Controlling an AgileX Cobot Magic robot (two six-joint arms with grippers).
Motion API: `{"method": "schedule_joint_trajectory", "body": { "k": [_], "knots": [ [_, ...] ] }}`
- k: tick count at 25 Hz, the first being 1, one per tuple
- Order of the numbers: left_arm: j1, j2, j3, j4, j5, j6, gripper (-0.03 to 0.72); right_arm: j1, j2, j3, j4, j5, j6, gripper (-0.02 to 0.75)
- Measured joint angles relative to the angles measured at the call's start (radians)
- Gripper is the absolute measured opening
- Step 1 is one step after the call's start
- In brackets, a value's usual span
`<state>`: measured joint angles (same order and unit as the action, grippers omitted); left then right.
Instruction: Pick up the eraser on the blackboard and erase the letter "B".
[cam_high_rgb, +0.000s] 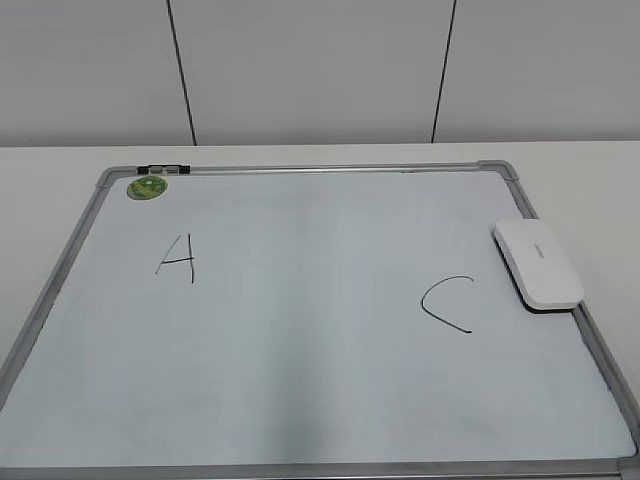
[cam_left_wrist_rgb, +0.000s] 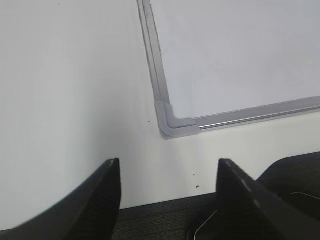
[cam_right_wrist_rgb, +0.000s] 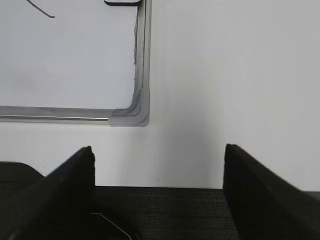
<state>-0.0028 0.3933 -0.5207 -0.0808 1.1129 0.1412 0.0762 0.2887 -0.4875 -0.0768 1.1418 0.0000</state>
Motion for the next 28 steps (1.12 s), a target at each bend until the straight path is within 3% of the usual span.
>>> {"method": "schedule_joint_trajectory", "body": {
  "k": [28],
  "knots": [
    [0.0, -0.058, 0.009, 0.006, -0.019, -0.002, 0.444, 0.0, -0.046, 0.0, 0.0, -0.008, 0.007, 0.589]
  ]
}}
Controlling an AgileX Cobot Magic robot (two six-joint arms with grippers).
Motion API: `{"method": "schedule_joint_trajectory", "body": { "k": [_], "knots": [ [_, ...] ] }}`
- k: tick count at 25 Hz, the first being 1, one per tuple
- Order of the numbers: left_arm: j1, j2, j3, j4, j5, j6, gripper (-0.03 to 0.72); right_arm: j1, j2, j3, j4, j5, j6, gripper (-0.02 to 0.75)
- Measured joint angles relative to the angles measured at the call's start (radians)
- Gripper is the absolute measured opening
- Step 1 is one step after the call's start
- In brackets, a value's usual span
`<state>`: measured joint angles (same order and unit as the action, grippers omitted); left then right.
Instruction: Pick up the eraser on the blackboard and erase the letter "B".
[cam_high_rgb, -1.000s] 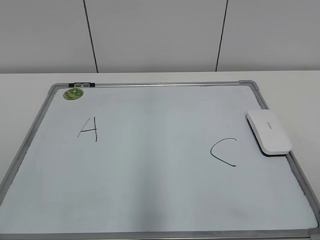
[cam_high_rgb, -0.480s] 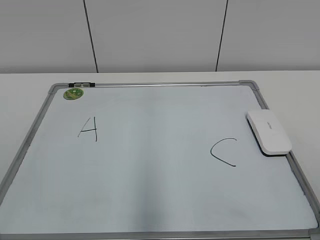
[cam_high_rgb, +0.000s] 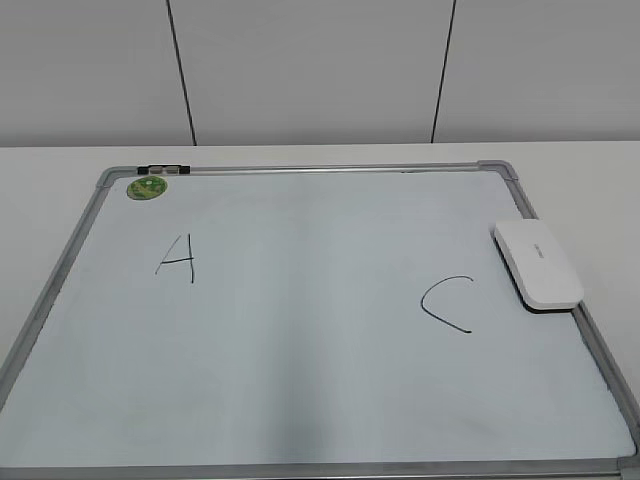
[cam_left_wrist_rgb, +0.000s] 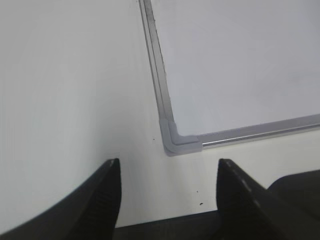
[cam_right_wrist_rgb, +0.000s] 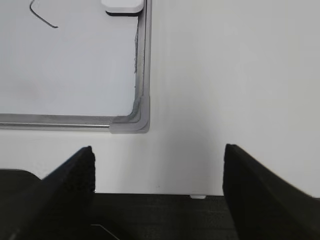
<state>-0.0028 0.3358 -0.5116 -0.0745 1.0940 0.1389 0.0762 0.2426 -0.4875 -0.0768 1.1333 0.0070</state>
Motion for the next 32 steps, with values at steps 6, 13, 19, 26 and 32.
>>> {"method": "schedule_joint_trajectory", "body": {
  "k": [6, 13, 19, 26, 32],
  "knots": [
    [0.011, -0.143, 0.0, 0.0, 0.0, 0.0, 0.444, 0.0, -0.137, 0.0, 0.0, 0.0, 0.0, 0.589],
    [0.011, -0.27, 0.0, 0.0, 0.002, -0.002, 0.446, -0.037, -0.252, 0.0, 0.0, 0.004, 0.0, 0.589],
    [0.011, -0.322, 0.0, 0.0, 0.006, -0.002, 0.443, -0.049, -0.259, 0.0, 0.0, 0.004, 0.0, 0.589],
    [0.011, -0.326, 0.0, 0.0, 0.008, -0.002, 0.459, -0.049, -0.259, 0.0, 0.0, 0.004, 0.0, 0.589],
    [0.011, -0.326, 0.0, 0.0, 0.008, -0.002, 0.444, -0.049, -0.259, 0.0, 0.0, 0.004, 0.0, 0.589]
  ]
}}
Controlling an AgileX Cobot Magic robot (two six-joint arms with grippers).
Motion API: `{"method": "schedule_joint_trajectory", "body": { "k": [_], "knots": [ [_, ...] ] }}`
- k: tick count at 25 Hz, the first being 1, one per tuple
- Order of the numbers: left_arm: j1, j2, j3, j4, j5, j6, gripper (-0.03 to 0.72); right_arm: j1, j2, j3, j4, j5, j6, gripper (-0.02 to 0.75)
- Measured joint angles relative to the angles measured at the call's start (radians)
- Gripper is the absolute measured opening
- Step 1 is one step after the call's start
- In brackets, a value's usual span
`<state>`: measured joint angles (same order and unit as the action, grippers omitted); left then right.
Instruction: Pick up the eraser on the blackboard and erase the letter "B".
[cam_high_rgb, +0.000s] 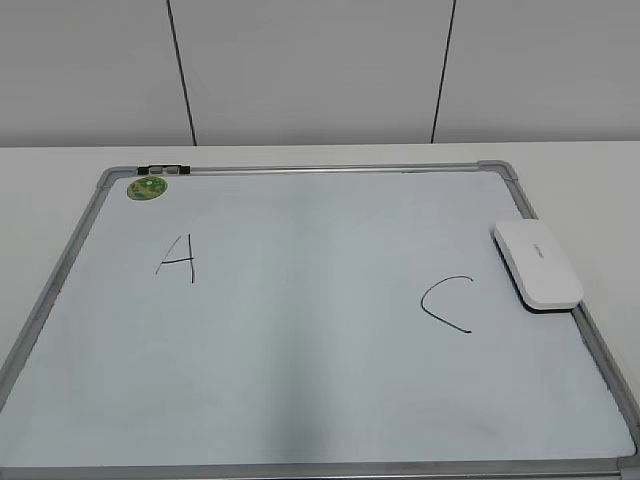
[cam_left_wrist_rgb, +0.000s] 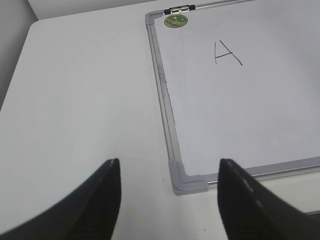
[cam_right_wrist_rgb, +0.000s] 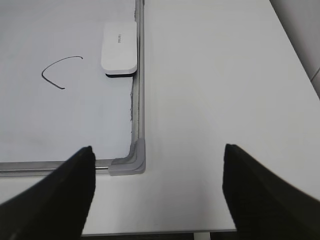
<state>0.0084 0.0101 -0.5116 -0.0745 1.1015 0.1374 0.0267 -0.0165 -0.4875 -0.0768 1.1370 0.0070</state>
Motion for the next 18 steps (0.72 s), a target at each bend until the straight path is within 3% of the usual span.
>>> {"method": "schedule_joint_trajectory", "body": {
  "k": [18],
  "knots": [
    [0.0, 0.0, 0.0, 0.0, 0.0, 0.0, 0.44, 0.0, 0.0, 0.0, 0.0, 0.0, 0.0, 0.588]
  ]
}}
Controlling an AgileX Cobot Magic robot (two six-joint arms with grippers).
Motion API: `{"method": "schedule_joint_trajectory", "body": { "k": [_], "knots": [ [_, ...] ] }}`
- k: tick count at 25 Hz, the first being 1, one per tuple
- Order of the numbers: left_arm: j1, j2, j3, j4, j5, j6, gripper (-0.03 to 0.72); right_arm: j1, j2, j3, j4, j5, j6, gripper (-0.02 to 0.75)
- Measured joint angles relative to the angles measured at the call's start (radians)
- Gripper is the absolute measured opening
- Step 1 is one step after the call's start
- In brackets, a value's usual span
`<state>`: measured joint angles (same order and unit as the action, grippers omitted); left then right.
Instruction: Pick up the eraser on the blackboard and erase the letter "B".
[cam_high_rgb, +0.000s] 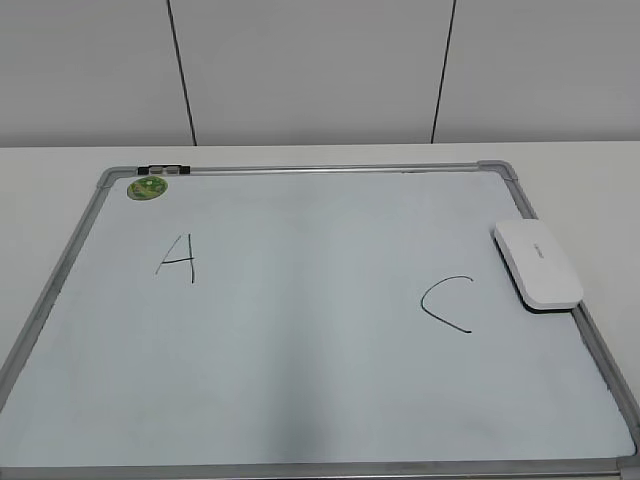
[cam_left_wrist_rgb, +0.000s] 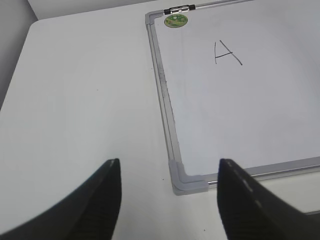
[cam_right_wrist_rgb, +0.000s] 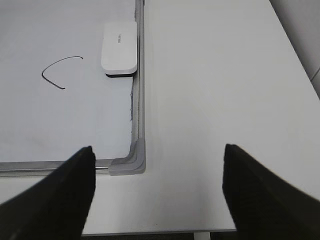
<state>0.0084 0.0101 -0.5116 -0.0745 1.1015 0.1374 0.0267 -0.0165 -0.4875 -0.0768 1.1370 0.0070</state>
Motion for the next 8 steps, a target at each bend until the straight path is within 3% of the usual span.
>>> {"method": "schedule_joint_trajectory", "body": {
  "k": [8],
  "knots": [
    [0.0, 0.0, 0.0, 0.0, 0.0, 0.0, 0.44, 0.0, 0.0, 0.0, 0.0, 0.0, 0.0, 0.588]
  ]
}}
